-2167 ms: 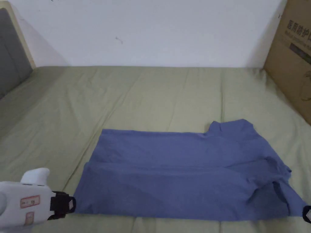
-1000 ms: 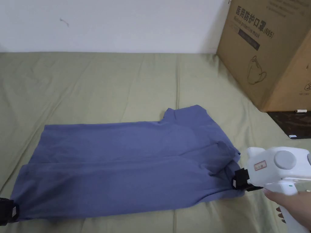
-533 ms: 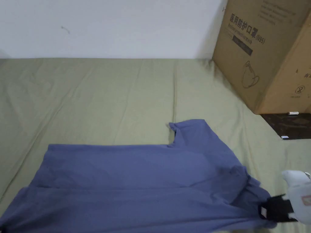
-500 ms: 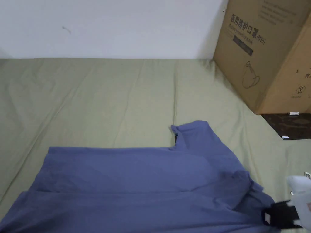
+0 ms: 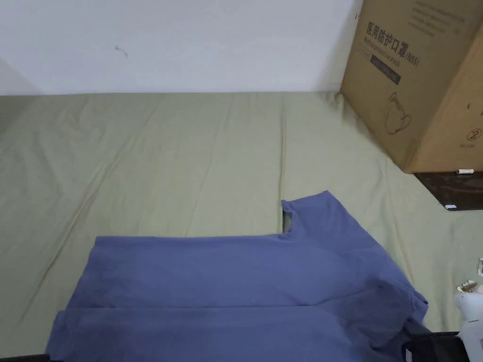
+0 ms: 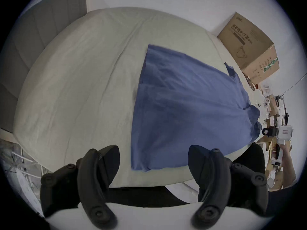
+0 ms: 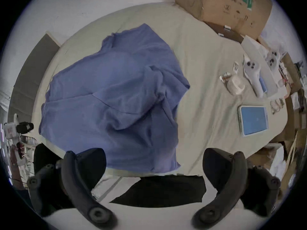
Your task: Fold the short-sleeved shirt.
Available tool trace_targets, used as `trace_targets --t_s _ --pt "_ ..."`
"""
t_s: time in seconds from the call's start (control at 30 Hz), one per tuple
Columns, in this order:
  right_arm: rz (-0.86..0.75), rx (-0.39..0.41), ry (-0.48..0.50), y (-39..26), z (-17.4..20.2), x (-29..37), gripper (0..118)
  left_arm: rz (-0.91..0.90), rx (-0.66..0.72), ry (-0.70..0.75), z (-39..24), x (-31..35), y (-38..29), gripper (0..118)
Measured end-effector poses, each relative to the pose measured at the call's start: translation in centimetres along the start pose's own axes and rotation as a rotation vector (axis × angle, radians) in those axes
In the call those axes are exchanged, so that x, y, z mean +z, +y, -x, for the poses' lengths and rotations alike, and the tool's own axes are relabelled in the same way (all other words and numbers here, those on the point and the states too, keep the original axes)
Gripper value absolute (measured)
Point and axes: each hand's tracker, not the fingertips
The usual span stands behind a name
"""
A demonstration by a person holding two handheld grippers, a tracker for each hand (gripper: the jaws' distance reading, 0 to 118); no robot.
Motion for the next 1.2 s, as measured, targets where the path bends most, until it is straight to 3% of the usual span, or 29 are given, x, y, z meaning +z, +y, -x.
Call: trace_targets --t_s 0.1,0.17,0.2,0.23,0.27,0.3,0.37,0.43,0.5,0.53,0.63,0.67,0.73,0.77,1.0,1.1,1.17,1.2 --pt "-0.082 -0.007 0.040 1.1 1.2 1.6 114 -0.069 -0.028 -0.001 -1.1 1.3 1.1 91" --pt "-0.162 -0.009 0.078 2.4 1.7 3.1 98 -0.144 -0.079 0.006 -2.4 2.7 2.2 87" --pt "-0.189 -0.007 0.101 2.9 2.1 3.6 80 -0.166 -0.098 0.011 -3.0 3.2 2.7 79" --pt "-0.225 0.000 0.141 3.6 2.5 4.3 38 -0.192 -0.115 0.013 -3.7 3.7 3.3 54" --pt "-0.262 0.004 0.183 4.3 2.7 4.8 5 -0.205 -0.115 0.003 -4.3 4.0 4.0 29" --pt "-0.293 0.003 0.198 4.9 3.1 5.0 1 -0.210 -0.118 -0.011 -4.7 4.1 4.6 2" --pt "-0.375 -0.011 0.212 5.8 3.4 4.9 1 -0.223 -0.128 -0.027 -5.6 3.7 5.8 0" --pt "-0.381 0.002 0.290 7.2 3.4 4.5 0 -0.254 -0.149 -0.048 -6.0 3.2 7.2 0" --pt "-0.450 -0.002 0.238 8.0 3.7 4.3 0 -0.246 -0.164 -0.023 -6.3 2.2 9.3 0" --pt "-0.475 -0.007 0.268 8.6 3.7 4.3 0 -0.246 -0.188 0.009 -6.2 1.4 10.8 0" --pt "-0.427 -0.052 0.323 10.5 3.1 3.1 0 -0.225 -0.170 0.008 -4.7 -1.8 15.7 3" --pt "-0.412 -0.071 0.346 10.9 2.9 2.6 0 -0.219 -0.159 0.016 -4.1 -3.2 17.2 21" --pt "-0.393 -0.095 0.354 11.6 2.3 1.6 0 -0.163 -0.133 0.045 -2.9 -6.4 19.7 93" --pt "-0.382 -0.107 0.355 11.8 2.1 1.1 0 -0.125 -0.123 0.040 -2.3 -8.1 20.8 99" --pt "-0.327 -0.123 0.354 12.6 1.6 -1.4 0 0.003 -0.143 0.056 -0.3 -17.9 23.2 97" --pt "-0.293 -0.122 0.363 13.0 1.7 -2.5 0 0.067 -0.142 0.050 -0.3 -19.7 22.7 86" --pt "-0.261 -0.126 0.397 13.5 1.5 -3.3 0 0.012 -0.220 0.088 -1.1 -18.4 22.1 54" --pt "-0.247 -0.119 0.400 14.1 1.6 -3.7 0 -0.020 -0.250 0.071 -1.4 -17.7 21.8 27"
